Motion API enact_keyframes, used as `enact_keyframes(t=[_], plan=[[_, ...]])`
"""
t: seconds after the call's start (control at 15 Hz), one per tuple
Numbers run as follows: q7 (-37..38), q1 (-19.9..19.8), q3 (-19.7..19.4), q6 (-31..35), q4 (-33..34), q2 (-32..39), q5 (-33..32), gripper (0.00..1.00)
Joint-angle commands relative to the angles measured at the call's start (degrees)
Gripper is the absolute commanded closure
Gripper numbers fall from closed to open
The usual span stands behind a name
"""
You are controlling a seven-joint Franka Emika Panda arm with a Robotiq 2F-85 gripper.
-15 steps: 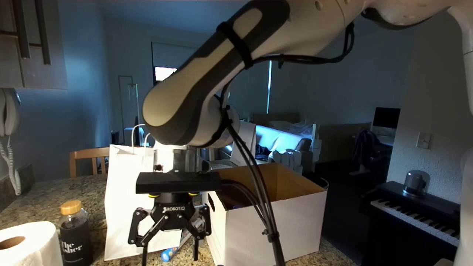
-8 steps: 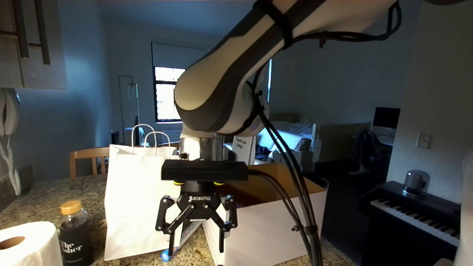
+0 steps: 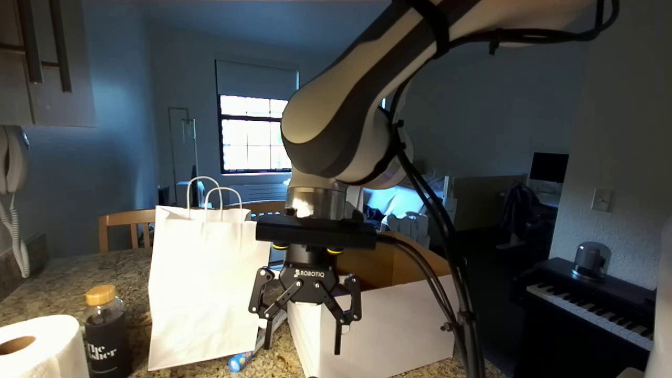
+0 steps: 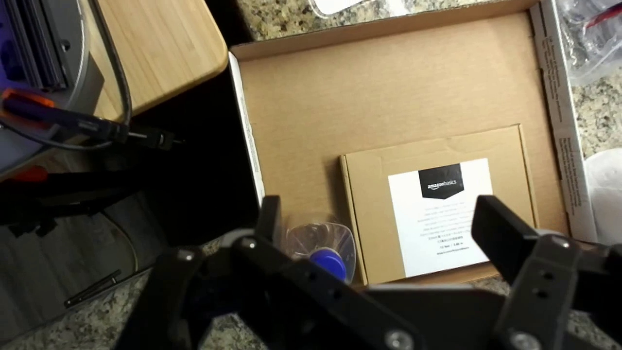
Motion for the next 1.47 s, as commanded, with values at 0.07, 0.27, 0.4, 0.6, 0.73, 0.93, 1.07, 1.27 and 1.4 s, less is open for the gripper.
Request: enact_keyframes(t=[0.07, 0.27, 0.4, 0.6, 0.73, 0.93, 1.07, 1.27, 1.4], plan=[[0.62, -0.98, 0.81, 3.67, -5.20, -3.08, 8.89, 0.00], [-0.88, -1.60, 0.40, 5.61, -5.27, -1.09, 12.68, 0.00], [-0.64, -1.96, 0.23, 6.53, -5.69, -1.16, 14.50, 0.00], [-0.15, -2.71, -0.10, 5.70, -5.04, -0.26, 16.23, 0.00], [1.02, -2.89, 0.23, 6.41, -4.41, 1.08, 16.09, 0.00], [7.37, -3.15, 0.40, 6.78, -3.72, 2.46, 14.48, 0.00], [14.59, -3.24, 0.41, 6.75, -2.49, 4.21, 11.72, 0.00], [20.98, -3.22, -0.07, 6.09, -1.10, 5.80, 9.72, 0.00], [25.84, -3.18, -0.32, 5.76, 0.04, 7.35, 7.73, 0.00]])
